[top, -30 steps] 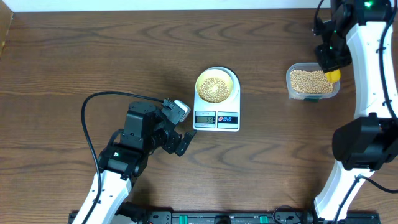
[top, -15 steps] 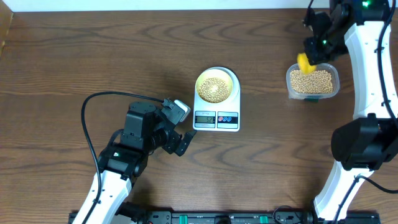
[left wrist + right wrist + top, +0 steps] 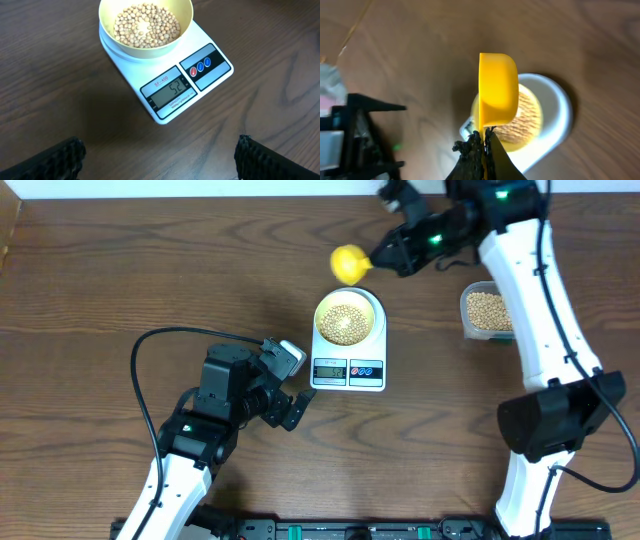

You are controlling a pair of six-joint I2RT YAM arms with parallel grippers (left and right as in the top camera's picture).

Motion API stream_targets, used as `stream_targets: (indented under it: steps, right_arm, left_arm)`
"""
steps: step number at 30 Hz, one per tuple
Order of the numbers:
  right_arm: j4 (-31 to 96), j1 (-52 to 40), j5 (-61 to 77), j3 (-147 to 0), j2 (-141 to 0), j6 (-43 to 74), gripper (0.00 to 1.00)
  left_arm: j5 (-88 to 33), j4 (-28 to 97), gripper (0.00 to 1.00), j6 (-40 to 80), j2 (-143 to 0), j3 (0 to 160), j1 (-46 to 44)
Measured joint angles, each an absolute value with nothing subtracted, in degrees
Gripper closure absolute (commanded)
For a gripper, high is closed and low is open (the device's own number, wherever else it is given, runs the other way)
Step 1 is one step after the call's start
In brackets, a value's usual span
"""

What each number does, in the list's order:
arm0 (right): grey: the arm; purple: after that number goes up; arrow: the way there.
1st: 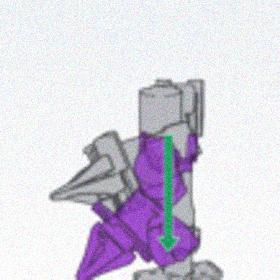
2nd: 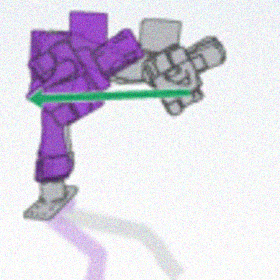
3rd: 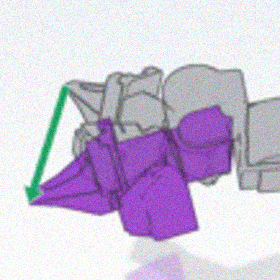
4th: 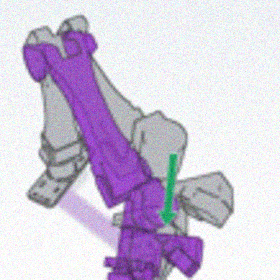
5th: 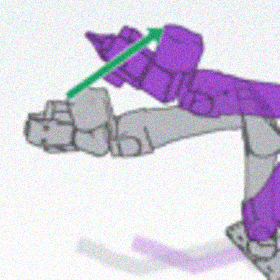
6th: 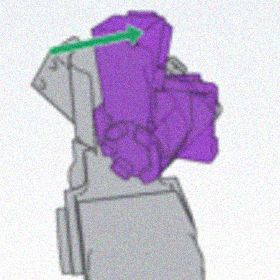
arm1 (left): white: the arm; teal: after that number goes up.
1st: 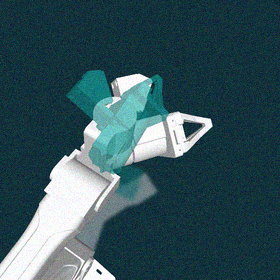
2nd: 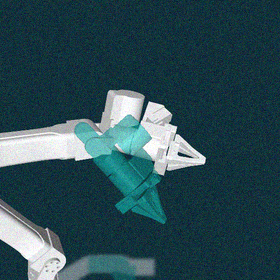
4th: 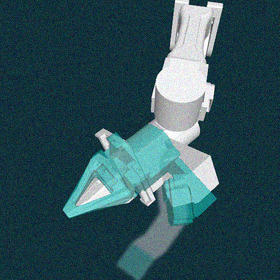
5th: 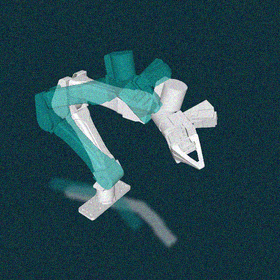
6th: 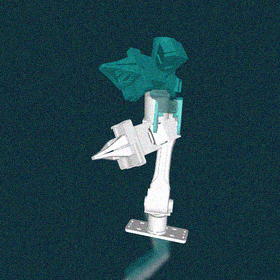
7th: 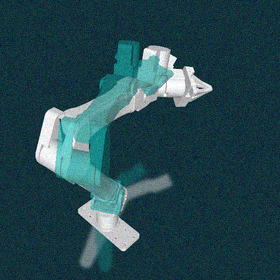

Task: Scoop item into bowl and weigh 50g on scale
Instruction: 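Carry the scoop back to the yellow bowl and lower it in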

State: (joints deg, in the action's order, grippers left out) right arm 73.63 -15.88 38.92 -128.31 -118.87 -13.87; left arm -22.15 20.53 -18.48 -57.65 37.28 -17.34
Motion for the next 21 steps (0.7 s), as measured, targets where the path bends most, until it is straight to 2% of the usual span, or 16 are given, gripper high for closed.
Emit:
stream_targets:
  steps: [14, 21]
  right_arm:
    - [78.41, -17.28, 38.94, -128.03, -126.61, -13.13, 0.99]
    - [83.35, -17.1, 32.75, -127.87, -127.04, -13.02, 0.99]
  left_arm:
    - [-22.15, 20.53, 0.02, -18.48, -57.65, 37.28, -17.34]
    - [-22.15, 20.53, 0.02, -18.48, -57.65, 37.28, -17.34]
